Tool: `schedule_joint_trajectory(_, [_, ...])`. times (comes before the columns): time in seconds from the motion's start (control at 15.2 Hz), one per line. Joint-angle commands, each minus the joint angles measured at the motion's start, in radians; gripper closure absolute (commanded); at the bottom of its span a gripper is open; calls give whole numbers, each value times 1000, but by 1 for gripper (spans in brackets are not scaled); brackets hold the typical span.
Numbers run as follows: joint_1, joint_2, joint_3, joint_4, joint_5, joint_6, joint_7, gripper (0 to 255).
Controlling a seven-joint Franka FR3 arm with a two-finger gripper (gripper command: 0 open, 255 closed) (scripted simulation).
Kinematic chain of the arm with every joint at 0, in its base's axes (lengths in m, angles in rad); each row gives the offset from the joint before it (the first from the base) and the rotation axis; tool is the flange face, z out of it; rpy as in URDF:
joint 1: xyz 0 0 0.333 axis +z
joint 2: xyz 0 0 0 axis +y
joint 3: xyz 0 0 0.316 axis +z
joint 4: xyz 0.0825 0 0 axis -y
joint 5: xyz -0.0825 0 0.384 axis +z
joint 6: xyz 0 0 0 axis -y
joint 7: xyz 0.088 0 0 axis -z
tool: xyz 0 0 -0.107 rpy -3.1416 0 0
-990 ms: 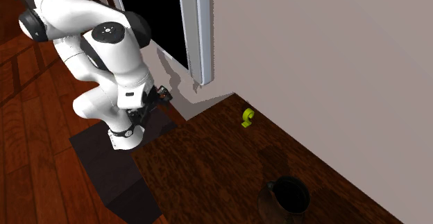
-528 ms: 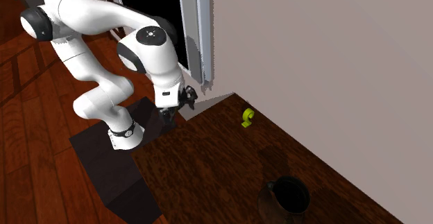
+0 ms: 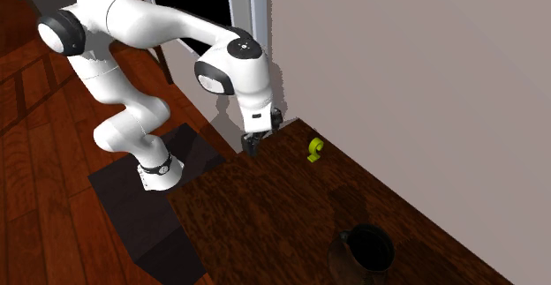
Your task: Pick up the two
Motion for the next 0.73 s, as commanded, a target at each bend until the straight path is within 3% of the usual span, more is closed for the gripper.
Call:
schedule_joint_trajectory(0.0, [6, 68, 31, 53, -14, 25, 36, 0])
schedule_joint_trajectory(0.66, [75, 422, 149, 350, -178, 107, 238, 0])
